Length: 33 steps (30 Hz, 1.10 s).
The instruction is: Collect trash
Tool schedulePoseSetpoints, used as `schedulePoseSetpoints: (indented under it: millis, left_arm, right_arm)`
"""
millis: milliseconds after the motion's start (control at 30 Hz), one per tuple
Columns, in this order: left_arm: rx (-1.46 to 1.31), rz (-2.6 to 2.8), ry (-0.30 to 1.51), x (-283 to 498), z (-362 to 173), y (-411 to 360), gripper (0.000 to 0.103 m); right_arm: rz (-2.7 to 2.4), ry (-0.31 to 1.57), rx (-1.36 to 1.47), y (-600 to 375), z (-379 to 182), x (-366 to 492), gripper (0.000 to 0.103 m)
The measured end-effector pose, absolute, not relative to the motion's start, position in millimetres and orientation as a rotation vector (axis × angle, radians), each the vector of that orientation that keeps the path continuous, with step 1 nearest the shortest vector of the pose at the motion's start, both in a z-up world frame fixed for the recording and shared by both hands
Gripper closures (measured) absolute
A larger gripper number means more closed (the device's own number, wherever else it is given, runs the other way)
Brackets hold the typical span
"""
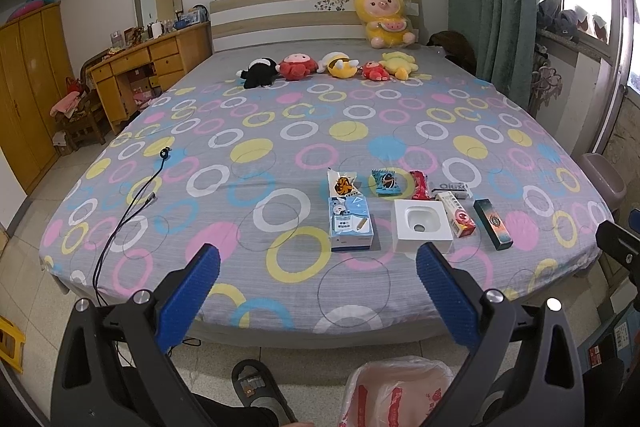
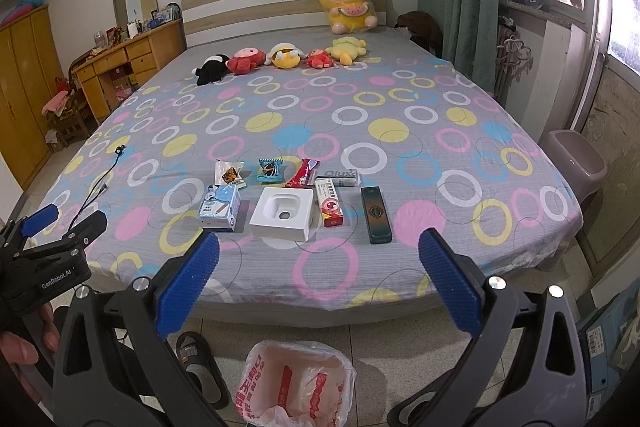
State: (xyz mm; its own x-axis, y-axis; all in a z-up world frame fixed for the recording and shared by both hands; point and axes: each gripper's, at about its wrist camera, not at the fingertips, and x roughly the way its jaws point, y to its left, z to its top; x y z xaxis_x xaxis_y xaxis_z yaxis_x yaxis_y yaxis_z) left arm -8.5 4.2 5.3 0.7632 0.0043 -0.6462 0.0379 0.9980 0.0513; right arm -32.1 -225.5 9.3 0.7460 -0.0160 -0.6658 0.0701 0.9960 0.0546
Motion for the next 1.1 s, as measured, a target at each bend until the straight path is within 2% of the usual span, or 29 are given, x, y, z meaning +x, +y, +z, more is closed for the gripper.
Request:
schedulePoseSetpoints:
  millis: [833,1100]
  left_arm:
    - [0.073,-0.026,0.714,-10,-2,2,0.007]
    - [0.111,-0.05,0.768,23,-25,-11,0.007]
  right_arm:
    - [-0.061,0.733,0.074,-234,7,-33,0.005]
    - [-0.051,0.768,0.072,-252,14,-9,0.005]
